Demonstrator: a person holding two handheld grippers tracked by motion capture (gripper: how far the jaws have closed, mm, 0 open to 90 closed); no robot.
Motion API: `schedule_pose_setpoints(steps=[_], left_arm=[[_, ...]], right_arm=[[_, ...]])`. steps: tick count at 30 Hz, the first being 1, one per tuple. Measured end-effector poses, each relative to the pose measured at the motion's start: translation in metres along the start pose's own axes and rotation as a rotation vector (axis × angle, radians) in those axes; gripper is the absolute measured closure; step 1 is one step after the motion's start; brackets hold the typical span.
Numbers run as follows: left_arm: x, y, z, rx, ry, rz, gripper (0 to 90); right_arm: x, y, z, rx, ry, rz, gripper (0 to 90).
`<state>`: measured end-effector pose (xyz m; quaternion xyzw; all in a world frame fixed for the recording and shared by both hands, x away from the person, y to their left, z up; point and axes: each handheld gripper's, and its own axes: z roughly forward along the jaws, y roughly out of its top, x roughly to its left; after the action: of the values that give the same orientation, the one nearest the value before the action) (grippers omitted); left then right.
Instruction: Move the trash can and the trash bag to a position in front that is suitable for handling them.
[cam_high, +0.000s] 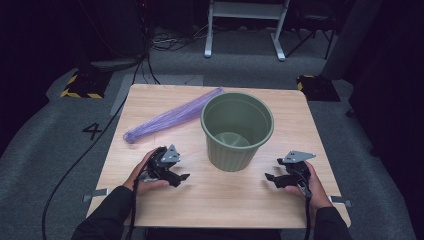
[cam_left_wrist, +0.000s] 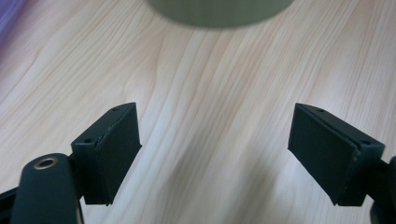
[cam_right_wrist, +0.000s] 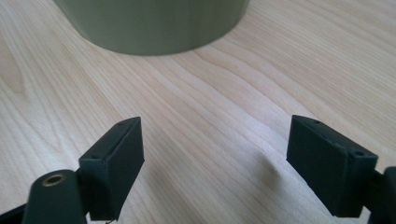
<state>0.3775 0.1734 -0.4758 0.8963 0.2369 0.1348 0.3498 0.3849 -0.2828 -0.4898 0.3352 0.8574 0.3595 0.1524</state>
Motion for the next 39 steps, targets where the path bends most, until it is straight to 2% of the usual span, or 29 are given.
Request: schedule_pose_setpoints(steps=[2,4,8,10,14,20,24,39], left_arm=[[0.000,-0.006,-0.003,0.012,0.005,-0.014,16.5],[0.002,-0.022,-0.011,0.026,0.024,-0.048,17.0],[0.002,-0.037,-0.019,0.028,0.030,-0.086,16.9],[0.001,-0.042,-0.021,0.035,0.038,-0.106,16.7],[-0.003,-0.050,-0.022,0.058,0.036,-0.115,16.4],[-0.002,-0.057,-0.023,0.037,0.029,-0.153,15.1],[-0.003,-0.063,-0.022,-0.022,0.030,-0.148,14.5],[-0.001,-0.064,-0.022,-0.022,0.017,-0.135,14.4]], right_arm=[[-0.001,-0.002,0.001,0.004,-0.005,0.001,19.1],[-0.003,-0.006,0.003,0.034,-0.028,0.012,19.3],[-0.005,-0.010,0.003,0.015,-0.017,0.036,18.7],[-0.007,-0.013,0.003,0.003,-0.026,0.047,15.8],[-0.010,-0.017,0.002,-0.029,-0.041,0.061,15.8],[-0.010,-0.018,0.002,-0.028,-0.042,0.061,15.6],[-0.010,-0.018,0.002,-0.028,-0.042,0.061,15.6],[-0.010,-0.018,0.002,-0.028,-0.041,0.060,15.4]])
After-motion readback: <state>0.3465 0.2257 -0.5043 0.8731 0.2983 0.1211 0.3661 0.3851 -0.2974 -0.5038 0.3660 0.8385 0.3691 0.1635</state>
